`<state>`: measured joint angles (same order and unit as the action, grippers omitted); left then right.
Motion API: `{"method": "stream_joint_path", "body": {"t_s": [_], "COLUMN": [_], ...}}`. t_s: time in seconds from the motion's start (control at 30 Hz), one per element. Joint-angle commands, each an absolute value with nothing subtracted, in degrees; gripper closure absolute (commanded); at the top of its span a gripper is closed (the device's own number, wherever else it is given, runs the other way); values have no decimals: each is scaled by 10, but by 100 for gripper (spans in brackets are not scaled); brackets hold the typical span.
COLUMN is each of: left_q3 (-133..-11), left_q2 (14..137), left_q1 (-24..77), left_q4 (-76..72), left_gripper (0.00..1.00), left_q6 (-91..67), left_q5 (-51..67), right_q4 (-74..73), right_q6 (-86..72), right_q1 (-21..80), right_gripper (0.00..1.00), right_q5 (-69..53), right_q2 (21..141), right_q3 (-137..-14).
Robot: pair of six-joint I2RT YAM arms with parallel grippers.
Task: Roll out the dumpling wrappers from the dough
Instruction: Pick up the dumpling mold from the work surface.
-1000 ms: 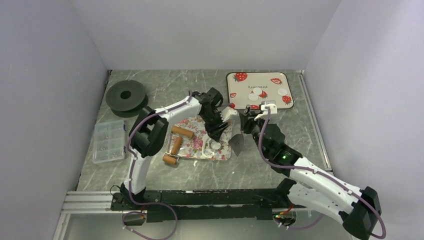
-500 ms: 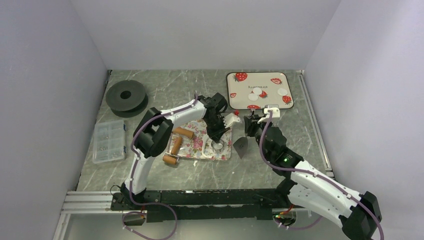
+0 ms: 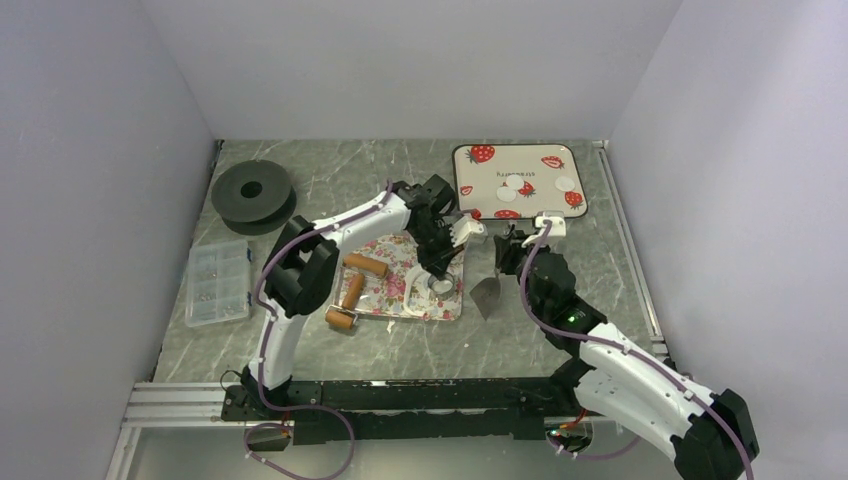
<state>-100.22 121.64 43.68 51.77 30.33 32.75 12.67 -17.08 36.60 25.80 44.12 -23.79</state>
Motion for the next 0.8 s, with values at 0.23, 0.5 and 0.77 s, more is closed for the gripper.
{"method": "stream_joint_path", "body": {"t_s": [0.23, 0.5, 0.77], "left_q3": [-1051, -976, -1013], "left_q2": [1222, 1190, 1228], "left_q1": [373, 333, 359], "left_q4": [542, 439, 517], "left_gripper": [100, 100, 100], "left_q6": [240, 127, 205], "left_q5": [467, 478, 436], "right_q4": [211, 251, 195], "right_q6": [-192, -214, -196], "right_q1": [345, 344, 345], "right_gripper": [100, 100, 100], "right_q5": [167, 123, 156], "right_q2": [467, 473, 461], "right_q3": [-246, -234, -266]}}
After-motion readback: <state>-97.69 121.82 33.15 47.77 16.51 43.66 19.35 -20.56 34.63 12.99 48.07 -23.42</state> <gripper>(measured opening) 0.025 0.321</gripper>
